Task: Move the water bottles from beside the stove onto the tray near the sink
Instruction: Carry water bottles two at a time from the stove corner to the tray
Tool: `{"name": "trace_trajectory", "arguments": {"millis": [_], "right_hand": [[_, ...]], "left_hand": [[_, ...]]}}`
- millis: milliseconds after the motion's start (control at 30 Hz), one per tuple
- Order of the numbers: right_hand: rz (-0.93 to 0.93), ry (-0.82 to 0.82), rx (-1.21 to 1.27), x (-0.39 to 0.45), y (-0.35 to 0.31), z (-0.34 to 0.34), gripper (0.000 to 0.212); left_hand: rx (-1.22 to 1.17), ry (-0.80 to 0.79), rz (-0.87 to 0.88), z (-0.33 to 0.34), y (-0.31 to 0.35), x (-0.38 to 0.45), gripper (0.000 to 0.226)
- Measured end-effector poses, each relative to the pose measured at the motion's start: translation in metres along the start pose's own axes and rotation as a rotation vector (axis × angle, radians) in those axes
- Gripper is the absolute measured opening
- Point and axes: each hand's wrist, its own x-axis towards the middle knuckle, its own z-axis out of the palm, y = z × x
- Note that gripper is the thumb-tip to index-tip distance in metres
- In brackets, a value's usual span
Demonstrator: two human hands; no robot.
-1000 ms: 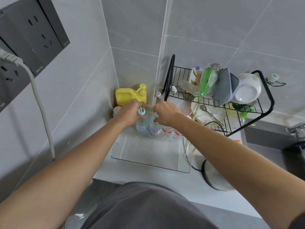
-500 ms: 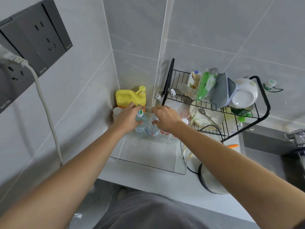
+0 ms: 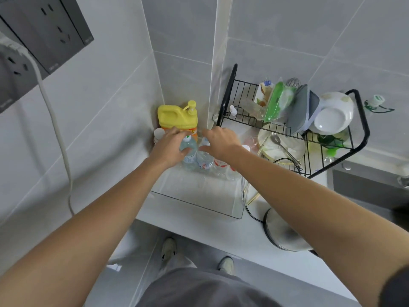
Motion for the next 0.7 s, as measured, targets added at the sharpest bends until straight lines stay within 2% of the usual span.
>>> {"name": "trace_trajectory", "arguments": {"millis": [200, 367, 467, 700], "right_hand": [[-0.037, -0.035, -0.096, 0.004, -0.003, -0.002, 0.036], [-0.049, -0.035, -0.125, 0.005, -0.005, -0.002, 0.036], [-0.045, -0.019, -0.122, 0.005, -0.004, -0.001, 0.037], [-0.042, 0.014, -0.113, 0.006, -0.004, 0.002, 0.04]], "left_hand": [[0.069, -0.05, -0.024, -0.007, 0.004, 0.012, 0.049], [0.097, -0.104, 0.018, -0.007, -0.003, 0.026, 0.045], [0.117, -0.092, 0.056, -0.008, -0.003, 0.033, 0.033], [0.116, -0.08, 0.134, -0.007, -0.008, 0.037, 0.03]]}}
